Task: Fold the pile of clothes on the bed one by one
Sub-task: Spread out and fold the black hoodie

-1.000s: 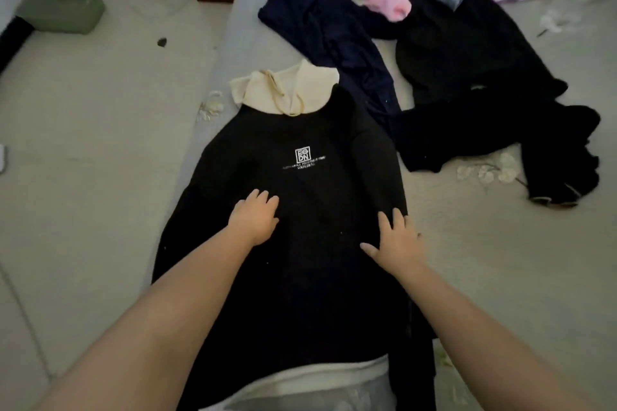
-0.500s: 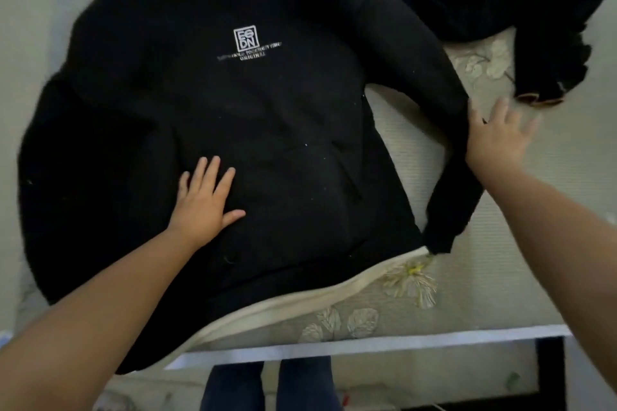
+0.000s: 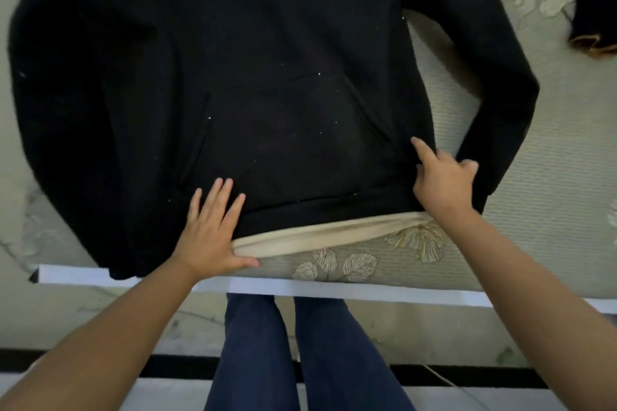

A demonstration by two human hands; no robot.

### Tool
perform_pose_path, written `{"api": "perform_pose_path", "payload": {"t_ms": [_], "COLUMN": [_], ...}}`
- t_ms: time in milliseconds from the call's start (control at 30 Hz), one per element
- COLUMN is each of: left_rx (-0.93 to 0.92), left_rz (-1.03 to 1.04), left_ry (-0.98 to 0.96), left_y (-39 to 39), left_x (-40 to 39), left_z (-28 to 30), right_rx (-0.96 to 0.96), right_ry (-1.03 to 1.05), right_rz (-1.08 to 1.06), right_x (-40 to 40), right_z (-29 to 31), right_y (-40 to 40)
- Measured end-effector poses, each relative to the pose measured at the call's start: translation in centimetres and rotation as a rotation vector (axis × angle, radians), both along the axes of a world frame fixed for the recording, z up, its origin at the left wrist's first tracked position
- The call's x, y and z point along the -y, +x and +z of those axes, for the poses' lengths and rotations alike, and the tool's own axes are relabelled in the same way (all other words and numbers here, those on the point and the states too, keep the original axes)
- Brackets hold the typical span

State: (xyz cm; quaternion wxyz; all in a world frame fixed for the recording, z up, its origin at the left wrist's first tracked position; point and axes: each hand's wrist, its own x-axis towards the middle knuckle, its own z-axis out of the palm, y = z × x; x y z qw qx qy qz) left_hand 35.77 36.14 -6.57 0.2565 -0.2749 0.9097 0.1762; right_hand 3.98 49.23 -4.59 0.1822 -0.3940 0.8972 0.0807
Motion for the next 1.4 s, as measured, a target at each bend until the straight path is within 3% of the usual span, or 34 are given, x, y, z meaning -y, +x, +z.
{"api": "perform_pose_path", "payload": {"t_ms": [100,200,300,433,700,800,900,967,1033,1133,1267,1333,1400], "left_rx": [0.055,0.092,0.039,-0.018,0.181,0.153,-0.059,-0.321,-0.447,-0.494,-0.421,-0.35,-0.299], "left_rz": [0.008,0.05,0.047,0.131,-0.089,-0.194,0.0,0.145,0.311,0.514,1.023,1.14,1.132], "left_ry": [-0.018,-0.065,-0.108,-0.012,0.072,0.154,0.169,0.068,-0.087,-0.261,-0.275,-0.23,-0.181], "left_y": [0.9,1.4,2.1,3.0,6.8,7.3,7.6,7.8,8.1,8.2,8.3,8.7,9.3], "left_x": [-1.7,-2.9,-3.4,-3.5,-11.4,-12.7,-11.3,-9.4,-6.8,-2.1,3.8,6.1,7.6], "left_z": [0.2,1.1,0.9,0.6,2.0,2.6,4.0,5.3,6.2,6.9,6.3,5.8,5.1], "right_rx": [-0.016,0.087,0.164,0.099,0.019,-0.073,-0.128,-0.098,-0.045,0.01,0.073,0.14,0.204], "right_ry": [0.029,0.015,0.066,0.142,0.552,0.689,0.572,0.422,0.293,0.149,0.034,-0.04,-0.118], "right_rz": [0.046,0.015,0.014,0.07,0.169,0.133,0.12,0.163,0.23,0.349,0.404,0.413,0.391], "right_x": [-1.5,-3.3,-4.9,-7.2,-14.8,-14.8,-12.0,-9.0,-5.7,-1.0,3.9,6.1,8.4], "right_z": [1.6,2.8,2.8,2.6,3.1,3.5,3.6,3.4,3.2,2.9,1.8,1.5,1.7], "right_y": [-0.6,-0.3,0.4,2.0,8.1,10.0,11.4,12.2,13.1,14.2,15.0,15.2,15.3]}}
